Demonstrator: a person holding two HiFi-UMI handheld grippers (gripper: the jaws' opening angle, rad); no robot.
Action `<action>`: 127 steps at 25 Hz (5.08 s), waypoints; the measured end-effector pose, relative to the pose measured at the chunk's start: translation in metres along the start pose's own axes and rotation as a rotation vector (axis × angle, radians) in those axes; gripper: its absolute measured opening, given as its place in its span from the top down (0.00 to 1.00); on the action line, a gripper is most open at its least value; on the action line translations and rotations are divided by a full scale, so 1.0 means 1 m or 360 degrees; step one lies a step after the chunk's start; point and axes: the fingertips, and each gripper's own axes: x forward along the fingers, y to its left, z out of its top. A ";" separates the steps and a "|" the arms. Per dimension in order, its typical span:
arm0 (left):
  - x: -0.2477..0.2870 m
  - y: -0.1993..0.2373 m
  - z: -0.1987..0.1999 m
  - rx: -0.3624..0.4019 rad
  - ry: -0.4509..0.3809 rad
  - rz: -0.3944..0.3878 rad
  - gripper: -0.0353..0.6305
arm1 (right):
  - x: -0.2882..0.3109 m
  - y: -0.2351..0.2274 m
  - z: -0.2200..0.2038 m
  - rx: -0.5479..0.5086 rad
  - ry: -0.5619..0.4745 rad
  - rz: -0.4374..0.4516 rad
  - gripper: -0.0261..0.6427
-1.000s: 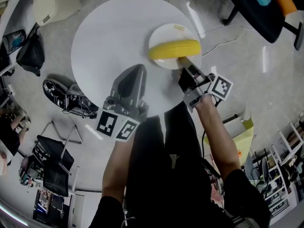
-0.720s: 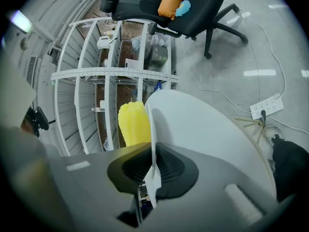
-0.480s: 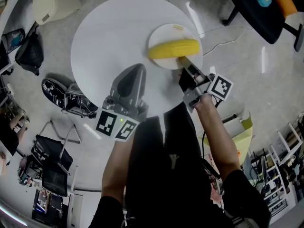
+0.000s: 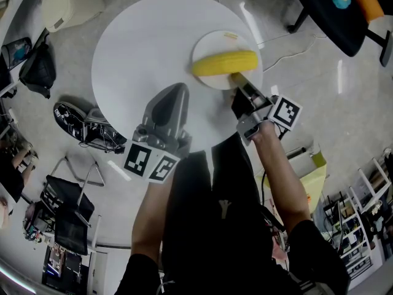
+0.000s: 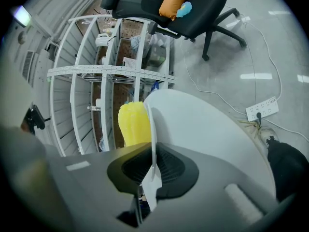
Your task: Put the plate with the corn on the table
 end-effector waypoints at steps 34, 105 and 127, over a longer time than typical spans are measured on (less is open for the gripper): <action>-0.004 0.006 -0.006 -0.0028 -0.0008 0.0013 0.94 | -0.001 -0.007 0.000 0.0033 -0.0005 -0.0235 0.89; -0.003 0.015 -0.016 -0.0049 0.0013 0.0018 0.94 | -0.004 0.014 0.010 -0.0796 -0.0037 -0.0605 0.62; -0.012 0.011 -0.021 -0.0062 0.0000 0.0004 0.94 | -0.019 0.011 0.013 -0.0918 -0.0088 -0.0660 0.56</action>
